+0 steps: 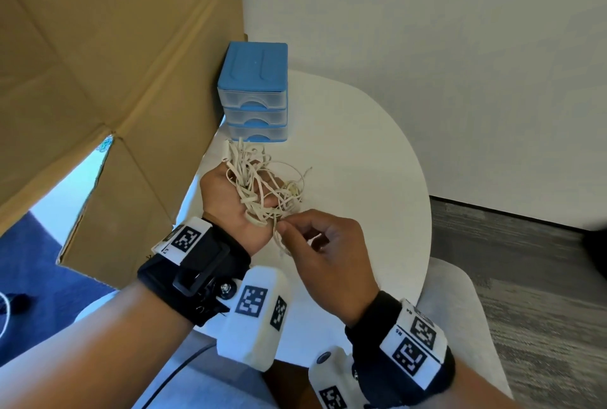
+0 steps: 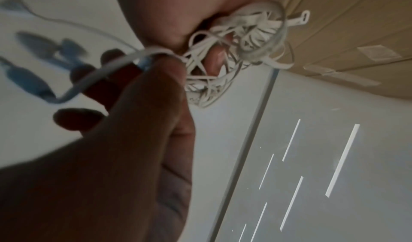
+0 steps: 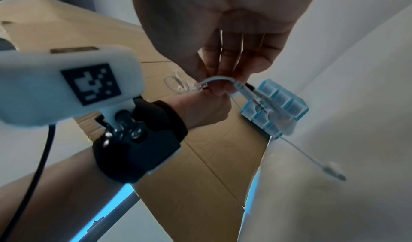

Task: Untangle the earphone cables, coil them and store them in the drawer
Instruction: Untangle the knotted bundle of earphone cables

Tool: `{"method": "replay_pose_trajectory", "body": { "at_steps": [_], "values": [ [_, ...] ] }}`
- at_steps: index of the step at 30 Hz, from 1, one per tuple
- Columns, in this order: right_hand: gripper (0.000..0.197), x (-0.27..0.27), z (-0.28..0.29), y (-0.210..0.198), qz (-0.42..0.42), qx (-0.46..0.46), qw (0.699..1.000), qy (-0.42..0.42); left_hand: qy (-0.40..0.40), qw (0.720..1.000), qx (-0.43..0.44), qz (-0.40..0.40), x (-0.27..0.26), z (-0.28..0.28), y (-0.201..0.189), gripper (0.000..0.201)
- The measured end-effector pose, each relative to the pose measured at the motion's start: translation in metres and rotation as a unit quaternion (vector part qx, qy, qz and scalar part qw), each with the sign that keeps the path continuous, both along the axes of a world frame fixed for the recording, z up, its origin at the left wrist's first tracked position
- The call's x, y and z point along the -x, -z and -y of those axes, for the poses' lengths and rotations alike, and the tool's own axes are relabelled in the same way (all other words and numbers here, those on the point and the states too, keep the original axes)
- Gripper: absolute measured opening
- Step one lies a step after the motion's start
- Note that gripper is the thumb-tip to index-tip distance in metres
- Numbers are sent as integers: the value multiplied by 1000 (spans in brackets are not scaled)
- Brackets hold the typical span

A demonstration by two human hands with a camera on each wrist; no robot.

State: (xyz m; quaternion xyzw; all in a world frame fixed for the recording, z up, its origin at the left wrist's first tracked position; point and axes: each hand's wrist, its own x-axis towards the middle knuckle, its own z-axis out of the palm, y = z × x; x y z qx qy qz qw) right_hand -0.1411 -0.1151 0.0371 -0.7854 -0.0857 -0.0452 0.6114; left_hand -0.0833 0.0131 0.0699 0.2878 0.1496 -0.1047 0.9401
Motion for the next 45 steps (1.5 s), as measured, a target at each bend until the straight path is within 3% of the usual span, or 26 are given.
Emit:
{"method": "replay_pose_trajectory", "body": {
  "at_steps": [8,11,15,17,22,25,34,39,43,45],
  "values": [
    [12,-8,3,-6,-27,-46,996,67,-26,999,20,-18,-6,-3,3,26],
    [11,-15,6,-6,-85,-76,990,83,-35,999,19,-23,-6,-5,9,21],
    [18,-20,9,-8,-223,-146,964,-17,-27,998,35,-45,-6,-5,14,24],
    [17,-19,11,-8,-243,-167,953,-76,-20,998,41,-44,-5,-4,11,26],
    [3,-18,11,-7,-217,-202,953,-66,-35,997,30,-70,-2,0,7,35],
    [12,-21,13,-7,-211,-223,951,-32,-23,996,21,-78,0,3,10,34],
    [12,-30,26,-6,-169,-251,953,23,82,996,21,-27,-3,0,18,78],
    [12,-32,32,-8,-145,-265,953,38,108,994,5,9,1,0,16,64],
    [11,-32,34,-3,-102,-205,971,61,140,980,-127,66,3,9,12,46],
    [10,-32,35,-2,-92,-198,974,66,133,972,-179,74,5,14,11,53]
  ]
}}
